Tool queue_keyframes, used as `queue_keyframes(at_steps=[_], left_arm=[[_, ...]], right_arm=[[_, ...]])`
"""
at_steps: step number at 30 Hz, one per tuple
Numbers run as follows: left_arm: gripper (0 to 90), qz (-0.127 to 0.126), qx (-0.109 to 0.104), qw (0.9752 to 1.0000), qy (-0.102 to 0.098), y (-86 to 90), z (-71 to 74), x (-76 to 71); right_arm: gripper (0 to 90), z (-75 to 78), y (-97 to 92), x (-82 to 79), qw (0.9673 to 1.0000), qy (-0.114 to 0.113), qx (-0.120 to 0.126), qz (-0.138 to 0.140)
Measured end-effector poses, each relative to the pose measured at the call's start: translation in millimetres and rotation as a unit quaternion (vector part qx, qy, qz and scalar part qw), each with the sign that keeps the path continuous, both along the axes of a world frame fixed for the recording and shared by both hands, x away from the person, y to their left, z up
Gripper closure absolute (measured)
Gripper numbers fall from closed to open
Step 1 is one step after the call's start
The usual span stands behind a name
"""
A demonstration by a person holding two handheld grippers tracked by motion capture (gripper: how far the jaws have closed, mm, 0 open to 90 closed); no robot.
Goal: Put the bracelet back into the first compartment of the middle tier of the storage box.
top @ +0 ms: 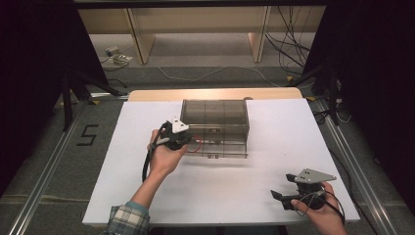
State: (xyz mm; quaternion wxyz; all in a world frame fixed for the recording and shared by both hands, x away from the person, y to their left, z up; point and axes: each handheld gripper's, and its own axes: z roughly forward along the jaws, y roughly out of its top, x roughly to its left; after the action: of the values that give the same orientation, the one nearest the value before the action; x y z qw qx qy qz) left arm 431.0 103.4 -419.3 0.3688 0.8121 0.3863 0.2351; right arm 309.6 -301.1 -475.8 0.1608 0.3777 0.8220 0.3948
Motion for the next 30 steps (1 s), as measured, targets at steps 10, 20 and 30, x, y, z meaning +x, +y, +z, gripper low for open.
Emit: queue_keyframes(at_steps=[10,20,30], left_arm=[[87.4,0.000,0.010,0.9999,-0.002,-2.1,-3.0,2.5],[87.3,-0.003,0.018,0.9998,-0.001,-2.2,-4.7,4.3],[87.3,-0.005,0.026,0.9996,0.003,-4.5,-7.4,6.0]], right_arm=[[17.3,-0.1,0.0,0.1,1.0000,0.000,0.000,0.000],[17.3,-0.2,0.0,0.2,1.0000,0.001,0.000,0.000],[17.3,-0.2,-0.2,0.3,1.0000,0.001,0.000,0.000]])
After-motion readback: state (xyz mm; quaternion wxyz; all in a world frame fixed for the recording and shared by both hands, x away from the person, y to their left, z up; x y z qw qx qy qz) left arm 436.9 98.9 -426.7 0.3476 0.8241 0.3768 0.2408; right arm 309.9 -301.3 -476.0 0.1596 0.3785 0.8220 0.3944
